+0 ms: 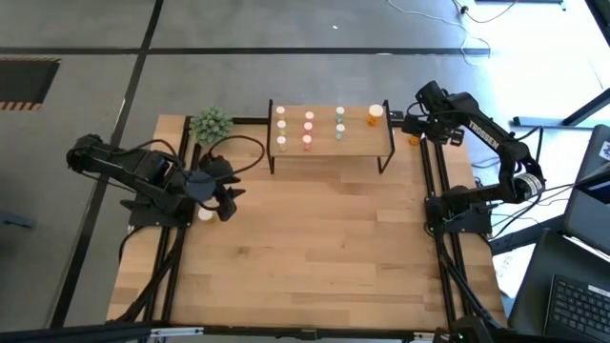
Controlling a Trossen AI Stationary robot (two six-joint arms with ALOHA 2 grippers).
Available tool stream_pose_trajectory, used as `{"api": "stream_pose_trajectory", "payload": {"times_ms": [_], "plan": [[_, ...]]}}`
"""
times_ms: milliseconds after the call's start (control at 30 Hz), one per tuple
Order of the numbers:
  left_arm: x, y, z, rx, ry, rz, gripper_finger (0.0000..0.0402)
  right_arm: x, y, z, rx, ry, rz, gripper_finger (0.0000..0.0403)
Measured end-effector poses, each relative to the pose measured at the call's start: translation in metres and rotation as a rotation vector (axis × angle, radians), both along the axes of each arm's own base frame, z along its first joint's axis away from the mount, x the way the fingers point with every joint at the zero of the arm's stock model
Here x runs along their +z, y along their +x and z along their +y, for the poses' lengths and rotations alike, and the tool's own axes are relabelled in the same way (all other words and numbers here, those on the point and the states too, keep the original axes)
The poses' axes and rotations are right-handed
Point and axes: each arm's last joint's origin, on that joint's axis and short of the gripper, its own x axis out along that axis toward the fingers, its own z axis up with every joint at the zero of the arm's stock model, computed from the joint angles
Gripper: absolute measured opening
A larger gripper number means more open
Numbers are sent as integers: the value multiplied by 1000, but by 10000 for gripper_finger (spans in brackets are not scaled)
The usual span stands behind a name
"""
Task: Pick and place medicine bottles onto shelf by color
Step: Put the right orange pill bottle on the shelf aligned with the other orange pill bottle
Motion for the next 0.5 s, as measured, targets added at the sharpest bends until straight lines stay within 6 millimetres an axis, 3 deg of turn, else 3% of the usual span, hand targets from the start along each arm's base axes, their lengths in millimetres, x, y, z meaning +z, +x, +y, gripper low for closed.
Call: {"api": "stream_pose_trajectory", "payload": {"times_ms": [267,500], "plan": [[4,5,3,-54,79,-22,164,-18,1,-1,-171,-16,-73,198],[6,6,7,-17,197,-18,164,-20,1,-1,-178,-15,-80,198]]}}
